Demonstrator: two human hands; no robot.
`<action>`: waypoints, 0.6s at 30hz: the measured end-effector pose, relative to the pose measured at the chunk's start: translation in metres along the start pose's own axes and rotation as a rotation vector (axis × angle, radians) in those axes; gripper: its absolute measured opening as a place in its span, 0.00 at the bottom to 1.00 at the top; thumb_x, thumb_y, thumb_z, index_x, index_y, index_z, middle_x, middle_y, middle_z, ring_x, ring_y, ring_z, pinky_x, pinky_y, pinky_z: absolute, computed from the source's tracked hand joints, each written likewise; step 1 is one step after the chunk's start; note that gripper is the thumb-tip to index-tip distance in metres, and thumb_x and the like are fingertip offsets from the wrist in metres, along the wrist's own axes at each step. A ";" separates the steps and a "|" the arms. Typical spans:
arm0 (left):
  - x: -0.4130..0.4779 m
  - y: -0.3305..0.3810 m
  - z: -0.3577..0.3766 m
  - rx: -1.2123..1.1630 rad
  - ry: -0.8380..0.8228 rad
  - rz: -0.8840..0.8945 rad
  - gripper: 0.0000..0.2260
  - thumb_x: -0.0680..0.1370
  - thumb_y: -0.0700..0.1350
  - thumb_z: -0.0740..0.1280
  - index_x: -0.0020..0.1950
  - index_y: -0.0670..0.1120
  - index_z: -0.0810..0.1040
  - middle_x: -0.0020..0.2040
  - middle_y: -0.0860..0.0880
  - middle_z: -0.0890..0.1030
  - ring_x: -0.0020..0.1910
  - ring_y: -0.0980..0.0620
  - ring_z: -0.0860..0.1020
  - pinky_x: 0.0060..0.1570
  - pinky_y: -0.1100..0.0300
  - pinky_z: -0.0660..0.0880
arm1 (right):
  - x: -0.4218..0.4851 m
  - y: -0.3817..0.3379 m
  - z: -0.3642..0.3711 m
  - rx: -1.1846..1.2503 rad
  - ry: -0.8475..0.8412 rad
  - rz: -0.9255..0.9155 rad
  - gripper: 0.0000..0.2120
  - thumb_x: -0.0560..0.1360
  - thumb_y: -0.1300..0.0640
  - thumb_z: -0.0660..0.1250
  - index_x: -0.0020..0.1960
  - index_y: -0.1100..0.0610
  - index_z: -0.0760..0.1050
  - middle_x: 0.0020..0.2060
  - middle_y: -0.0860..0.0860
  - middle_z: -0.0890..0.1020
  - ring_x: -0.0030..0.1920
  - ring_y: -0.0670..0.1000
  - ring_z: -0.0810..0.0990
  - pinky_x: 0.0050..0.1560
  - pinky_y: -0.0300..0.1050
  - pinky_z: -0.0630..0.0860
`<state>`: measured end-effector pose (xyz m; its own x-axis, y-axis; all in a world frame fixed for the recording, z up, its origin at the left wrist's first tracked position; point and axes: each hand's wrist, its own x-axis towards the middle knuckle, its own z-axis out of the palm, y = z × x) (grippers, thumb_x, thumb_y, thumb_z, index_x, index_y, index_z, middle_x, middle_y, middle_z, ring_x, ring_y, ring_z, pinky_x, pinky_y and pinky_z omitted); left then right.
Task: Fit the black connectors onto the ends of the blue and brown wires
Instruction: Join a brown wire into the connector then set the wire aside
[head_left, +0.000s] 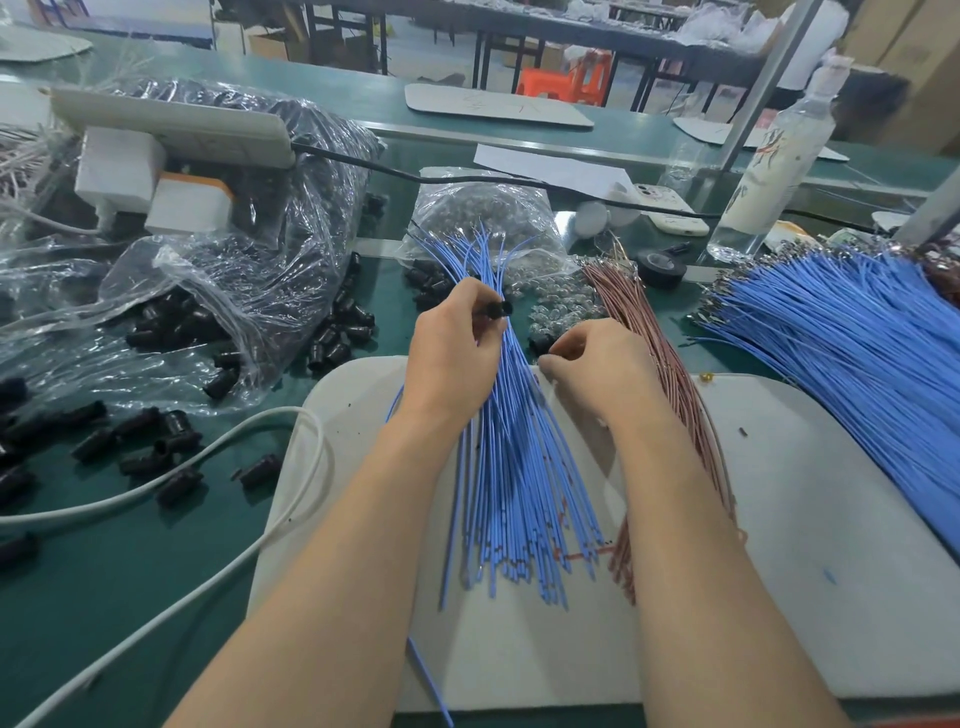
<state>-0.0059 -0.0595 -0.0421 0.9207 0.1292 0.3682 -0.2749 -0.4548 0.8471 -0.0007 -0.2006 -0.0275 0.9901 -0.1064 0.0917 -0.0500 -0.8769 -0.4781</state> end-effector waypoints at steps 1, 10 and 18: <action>0.000 0.000 0.000 -0.003 0.003 0.000 0.05 0.76 0.36 0.66 0.51 0.43 0.77 0.41 0.51 0.80 0.45 0.48 0.80 0.52 0.53 0.76 | -0.001 -0.002 0.001 -0.002 -0.004 -0.002 0.03 0.74 0.53 0.70 0.44 0.51 0.81 0.45 0.51 0.83 0.48 0.51 0.79 0.49 0.44 0.75; 0.000 -0.001 0.002 -0.013 0.003 -0.010 0.05 0.76 0.36 0.66 0.50 0.44 0.76 0.40 0.53 0.79 0.45 0.51 0.80 0.52 0.58 0.75 | -0.002 -0.006 0.001 -0.028 -0.010 -0.013 0.04 0.76 0.56 0.67 0.49 0.53 0.80 0.48 0.51 0.82 0.48 0.52 0.79 0.51 0.45 0.75; 0.000 -0.001 0.002 -0.026 0.005 -0.022 0.06 0.76 0.35 0.65 0.49 0.46 0.76 0.42 0.53 0.80 0.46 0.52 0.80 0.51 0.62 0.75 | -0.003 -0.008 0.002 0.072 0.044 -0.069 0.04 0.78 0.57 0.65 0.51 0.56 0.75 0.50 0.52 0.79 0.50 0.52 0.76 0.54 0.47 0.73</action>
<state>-0.0046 -0.0606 -0.0440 0.9254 0.1435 0.3508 -0.2614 -0.4283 0.8650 -0.0028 -0.1921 -0.0256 0.9841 -0.0691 0.1639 0.0290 -0.8469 -0.5310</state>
